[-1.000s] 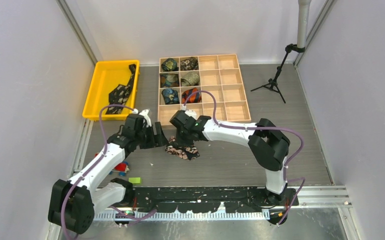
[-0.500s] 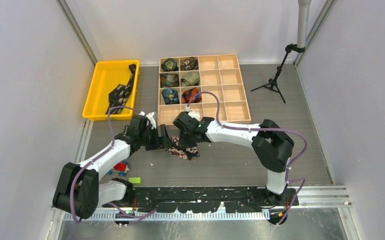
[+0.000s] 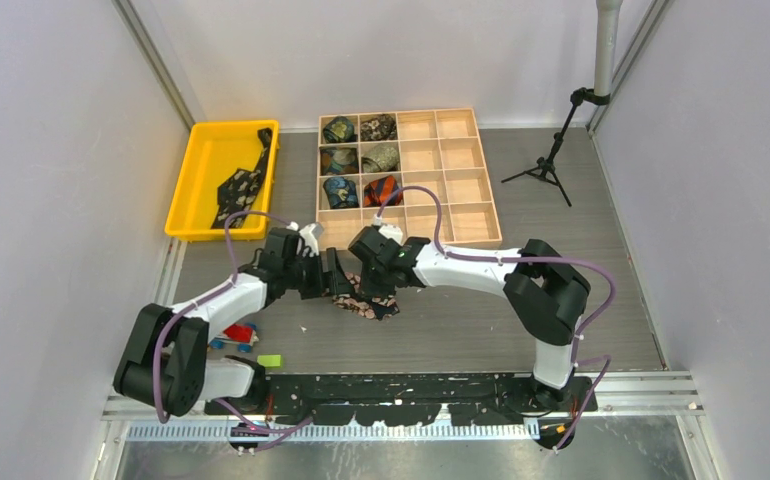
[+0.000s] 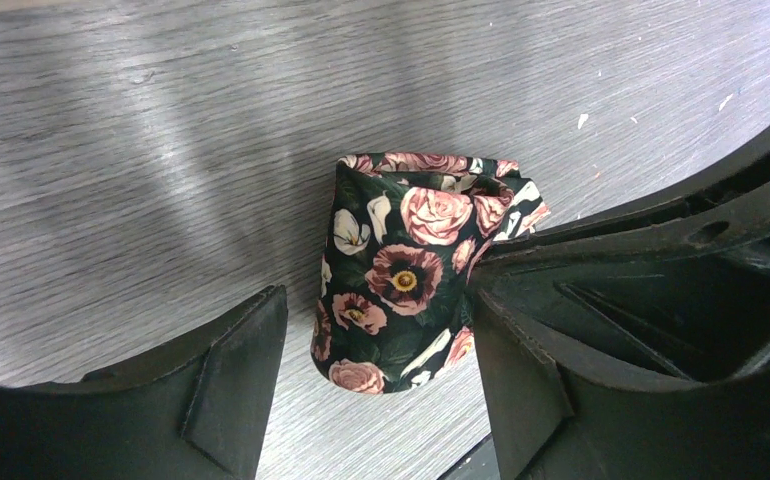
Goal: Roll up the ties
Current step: Roll the tie at the center of the board.
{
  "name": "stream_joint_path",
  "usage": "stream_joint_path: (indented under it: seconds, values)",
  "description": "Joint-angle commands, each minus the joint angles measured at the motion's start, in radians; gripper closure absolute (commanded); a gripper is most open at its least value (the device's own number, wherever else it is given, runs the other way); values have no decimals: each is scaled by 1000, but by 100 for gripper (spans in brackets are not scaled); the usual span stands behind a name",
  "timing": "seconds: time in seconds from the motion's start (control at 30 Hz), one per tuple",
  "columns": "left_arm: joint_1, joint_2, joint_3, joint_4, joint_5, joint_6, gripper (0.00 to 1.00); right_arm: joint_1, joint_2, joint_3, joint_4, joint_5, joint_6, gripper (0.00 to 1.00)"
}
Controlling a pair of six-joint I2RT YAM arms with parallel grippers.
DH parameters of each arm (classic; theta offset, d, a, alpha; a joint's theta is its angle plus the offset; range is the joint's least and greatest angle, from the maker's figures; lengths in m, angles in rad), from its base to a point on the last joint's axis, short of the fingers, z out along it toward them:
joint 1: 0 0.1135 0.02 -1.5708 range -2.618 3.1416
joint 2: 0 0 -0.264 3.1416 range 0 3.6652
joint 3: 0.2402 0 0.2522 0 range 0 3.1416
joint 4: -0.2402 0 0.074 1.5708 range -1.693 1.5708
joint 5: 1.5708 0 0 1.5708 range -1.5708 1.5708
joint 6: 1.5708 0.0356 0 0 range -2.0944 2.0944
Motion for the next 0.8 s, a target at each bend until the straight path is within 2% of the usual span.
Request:
stream_joint_path:
  seconds: [0.0, 0.23, 0.47, 0.57, 0.77]
  values:
    - [-3, 31, -1, 52, 45, -25, 31, -3, -45, -36, 2, 34, 11, 77]
    - [-33, 86, 4, 69, 36, -42, 36, -5, -55, -73, 17, 36, 20, 78]
    - [-58, 59, 8, 39, -9, -39, 52, -8, -56, -75, 22, 32, 21, 78]
    - [-92, 29, 24, -17, -83, -22, 58, -9, -70, -64, 11, 32, 18, 78]
    - [-207, -13, 77, -135, -279, -14, 61, -13, -150, -38, -60, 70, -4, 78]
